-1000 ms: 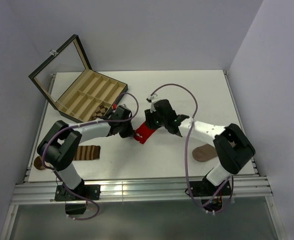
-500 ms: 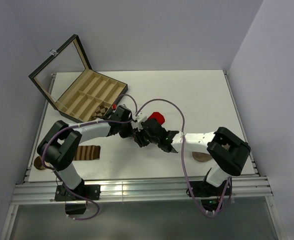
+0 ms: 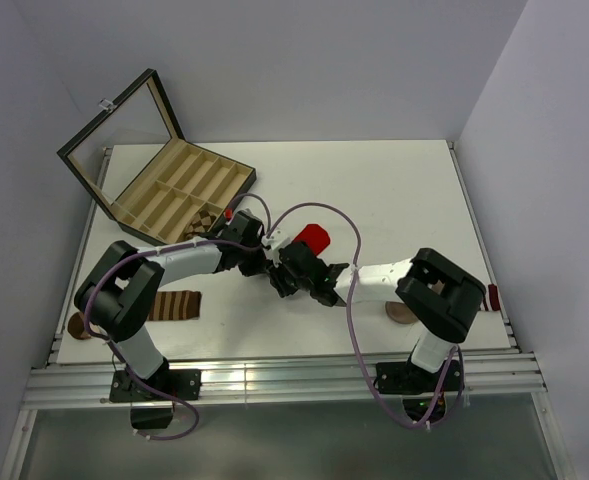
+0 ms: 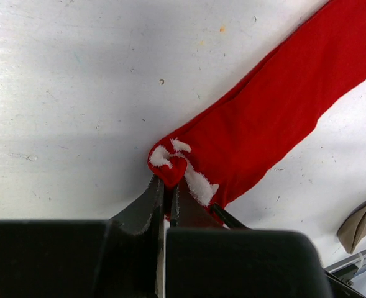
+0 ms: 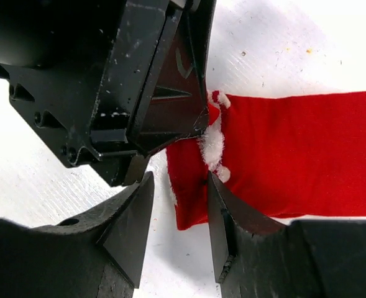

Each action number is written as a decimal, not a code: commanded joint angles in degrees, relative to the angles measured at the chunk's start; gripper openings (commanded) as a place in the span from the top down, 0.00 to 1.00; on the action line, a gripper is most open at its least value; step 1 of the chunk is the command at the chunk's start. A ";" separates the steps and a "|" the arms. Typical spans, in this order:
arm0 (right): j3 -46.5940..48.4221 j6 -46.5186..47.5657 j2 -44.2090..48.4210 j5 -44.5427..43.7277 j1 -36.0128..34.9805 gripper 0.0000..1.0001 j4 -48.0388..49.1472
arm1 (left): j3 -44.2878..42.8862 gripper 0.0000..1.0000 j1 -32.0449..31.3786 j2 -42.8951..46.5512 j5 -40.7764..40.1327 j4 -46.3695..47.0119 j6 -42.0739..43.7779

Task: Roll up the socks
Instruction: Roll the sock at the center of the board.

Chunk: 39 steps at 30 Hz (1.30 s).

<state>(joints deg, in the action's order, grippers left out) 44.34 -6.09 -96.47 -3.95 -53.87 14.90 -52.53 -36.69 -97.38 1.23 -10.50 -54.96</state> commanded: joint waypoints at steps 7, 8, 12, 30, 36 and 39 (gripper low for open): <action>-1.27 0.29 1.02 -0.27 0.69 0.53 0.66 | -0.20 1.00 -0.14 -2.90 -0.53 -1.10 -1.29; -1.01 0.46 0.49 -0.36 0.78 0.53 0.66 | -0.29 1.00 -0.05 -2.99 -0.79 -1.36 -1.38; 0.13 1.17 -2.58 -1.06 1.31 0.54 0.84 | -1.43 1.00 0.56 -3.78 -0.80 -1.28 -1.55; 2.24 -8.75 -2.15 17.02 13.34 1.00 -7.94 | 3.40 0.66 1.09 2.36 -0.53 4.26 -9.81; 2.07 -15.95 -5.83 33.63 20.81 1.00 -6.91 | 7.53 0.30 1.09 7.81 -2.89 9.27 -14.47; 1.55 -20.17 -9.08 41.80 24.33 1.00 -4.37 | 8.94 0.28 1.09 8.52 -2.56 11.89 -15.00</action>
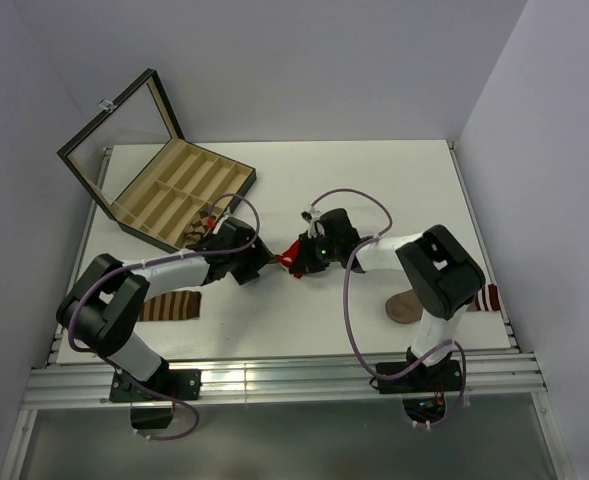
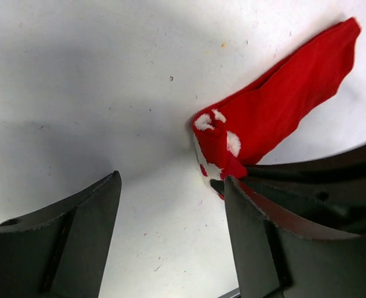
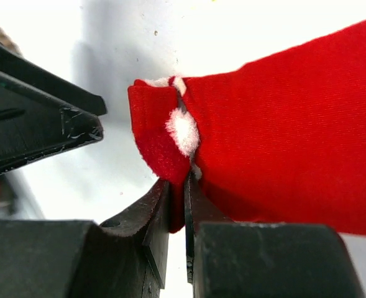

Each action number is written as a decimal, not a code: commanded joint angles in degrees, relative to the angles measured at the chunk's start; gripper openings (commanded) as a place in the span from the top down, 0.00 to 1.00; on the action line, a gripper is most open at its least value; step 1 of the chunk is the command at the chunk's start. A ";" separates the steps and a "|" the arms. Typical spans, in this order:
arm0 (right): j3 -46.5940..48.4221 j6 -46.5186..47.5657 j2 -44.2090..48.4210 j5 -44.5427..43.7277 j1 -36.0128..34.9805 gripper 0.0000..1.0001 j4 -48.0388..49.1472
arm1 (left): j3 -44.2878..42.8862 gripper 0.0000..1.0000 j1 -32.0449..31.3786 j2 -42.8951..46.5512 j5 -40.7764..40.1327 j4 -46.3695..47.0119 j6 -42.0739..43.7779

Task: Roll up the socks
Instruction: Roll the sock at the center of the board.

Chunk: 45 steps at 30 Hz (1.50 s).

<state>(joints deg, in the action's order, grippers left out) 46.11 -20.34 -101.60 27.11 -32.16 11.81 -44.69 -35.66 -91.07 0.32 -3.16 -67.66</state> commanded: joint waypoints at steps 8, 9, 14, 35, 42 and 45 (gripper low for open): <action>-4.01 -14.20 -8.96 17.45 8.69 1.00 6.91 | 1.19 0.37 -0.73 -0.60 1.27 8.70 -2.66; -3.83 -14.46 -9.23 17.19 8.96 1.00 6.38 | 0.83 0.37 -1.16 -1.39 1.09 8.43 -2.48; -3.22 -14.73 -10.72 16.48 9.31 1.00 4.97 | -0.22 0.40 -1.52 -3.41 1.27 10.01 -2.39; -1.46 -13.68 -12.57 16.66 9.75 1.00 2.25 | -4.00 0.69 -1.69 -12.73 1.61 8.08 -0.46; -0.05 -7.00 -7.04 11.04 9.14 0.76 -4.07 | -7.08 0.78 -2.48 -16.42 -0.05 0.26 1.65; 0.04 -3.49 -2.47 6.91 8.00 0.67 -6.80 | -7.52 0.78 -2.84 -16.86 -0.05 -0.27 1.83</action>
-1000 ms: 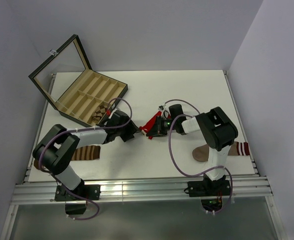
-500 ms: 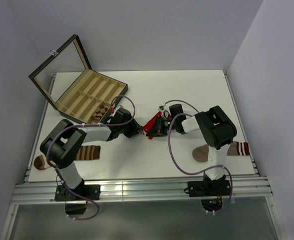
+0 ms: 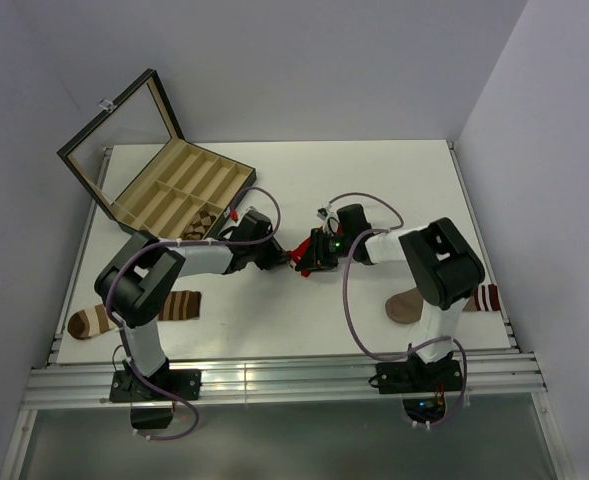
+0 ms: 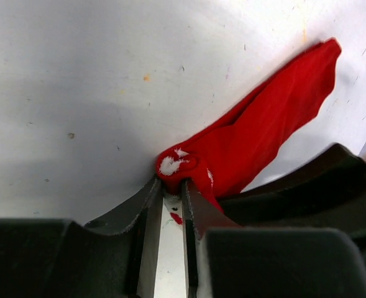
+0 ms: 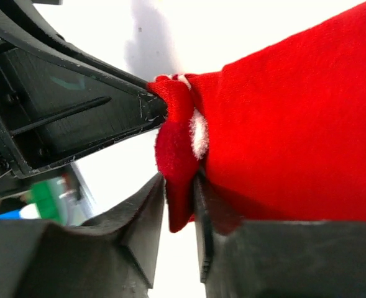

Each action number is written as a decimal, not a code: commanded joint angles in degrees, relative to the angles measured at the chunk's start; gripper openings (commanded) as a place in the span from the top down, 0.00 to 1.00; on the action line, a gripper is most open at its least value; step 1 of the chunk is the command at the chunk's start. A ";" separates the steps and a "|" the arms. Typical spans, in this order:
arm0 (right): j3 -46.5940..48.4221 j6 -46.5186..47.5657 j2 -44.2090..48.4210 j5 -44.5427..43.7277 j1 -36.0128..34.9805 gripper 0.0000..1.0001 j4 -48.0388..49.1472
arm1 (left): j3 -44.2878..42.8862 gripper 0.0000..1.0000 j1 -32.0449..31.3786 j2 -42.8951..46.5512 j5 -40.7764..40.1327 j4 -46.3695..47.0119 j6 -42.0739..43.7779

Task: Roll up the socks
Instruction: Roll the sock at the center of the board.

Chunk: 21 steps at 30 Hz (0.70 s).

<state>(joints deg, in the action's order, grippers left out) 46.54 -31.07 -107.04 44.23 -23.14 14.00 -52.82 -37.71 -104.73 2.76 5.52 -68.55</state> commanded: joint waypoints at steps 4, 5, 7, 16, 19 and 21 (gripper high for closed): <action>-0.75 11.46 11.48 -18.72 -3.31 0.61 -12.24 | -0.53 0.78 -1.13 -3.11 -4.15 -10.18 3.69; -0.84 12.95 12.99 -22.74 -4.36 0.60 -13.29 | -0.71 0.78 -1.31 -3.11 -4.52 -10.79 3.95; -1.45 14.97 17.28 -27.59 -5.51 0.60 -13.56 | -1.14 0.78 -1.31 -3.20 -4.44 -10.88 4.39; -4.01 22.01 24.78 -39.22 -16.50 0.64 -6.72 | -1.94 0.78 -1.84 -2.94 -4.52 -11.14 4.92; -3.83 23.07 22.50 -39.13 -17.82 0.65 -4.87 | -2.29 0.78 -1.92 -2.76 -4.43 -11.49 5.10; -3.57 23.60 20.49 -39.65 -18.17 0.65 -4.68 | -2.47 0.78 -1.92 -2.67 -4.52 -11.58 5.19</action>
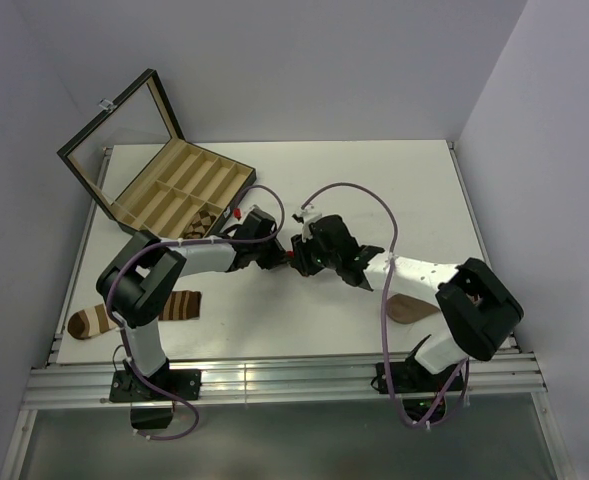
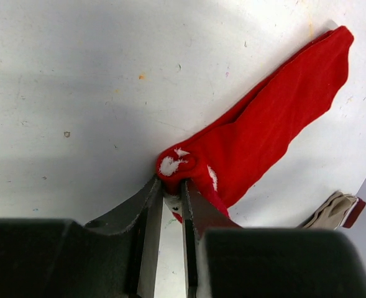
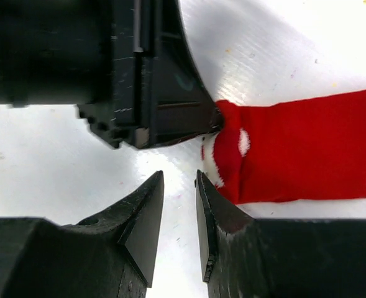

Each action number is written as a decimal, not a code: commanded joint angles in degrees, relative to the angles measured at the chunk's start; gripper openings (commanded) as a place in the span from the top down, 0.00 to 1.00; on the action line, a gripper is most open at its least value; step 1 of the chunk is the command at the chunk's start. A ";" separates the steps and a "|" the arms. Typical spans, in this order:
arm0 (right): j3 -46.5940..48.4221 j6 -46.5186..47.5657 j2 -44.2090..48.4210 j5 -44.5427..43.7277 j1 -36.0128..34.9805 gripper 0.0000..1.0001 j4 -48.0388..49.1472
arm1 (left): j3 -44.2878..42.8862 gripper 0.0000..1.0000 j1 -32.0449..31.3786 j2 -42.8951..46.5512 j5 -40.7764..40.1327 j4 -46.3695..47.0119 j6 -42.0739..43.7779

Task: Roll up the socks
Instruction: Roll the sock at the center of the board.

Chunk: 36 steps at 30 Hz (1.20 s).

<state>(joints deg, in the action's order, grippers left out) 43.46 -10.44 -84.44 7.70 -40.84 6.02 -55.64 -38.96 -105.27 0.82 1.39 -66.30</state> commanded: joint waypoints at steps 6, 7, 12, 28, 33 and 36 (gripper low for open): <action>-1.98 3.32 -6.43 -7.35 -1.43 0.65 4.88 | 0.09 0.78 -0.68 -1.60 -2.66 -7.63 3.20; -2.24 3.32 -6.70 -7.61 -1.52 0.65 5.05 | 0.00 0.78 -0.59 -1.60 -2.84 -7.72 3.28; -1.54 3.58 -9.24 -9.55 -1.70 0.63 3.47 | -0.17 0.78 -0.59 -1.78 -2.40 -7.72 3.37; 6.63 -3.18 -20.57 -9.99 -1.61 0.70 -11.62 | 0.09 0.75 -0.59 4.19 -4.60 -8.33 3.20; 9.88 -3.45 -24.98 -7.97 -1.09 1.00 -14.81 | 0.62 0.72 0.11 5.87 -5.39 -8.95 3.02; 10.76 -4.23 -24.98 -0.79 0.67 1.00 -16.65 | 2.02 0.67 0.73 7.53 -6.09 -8.60 2.50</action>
<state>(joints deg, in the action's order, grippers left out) 56.29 -13.04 -104.18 0.27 -41.54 1.91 -55.29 -38.39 -100.73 -4.86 -5.10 -64.14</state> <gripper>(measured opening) 0.022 0.316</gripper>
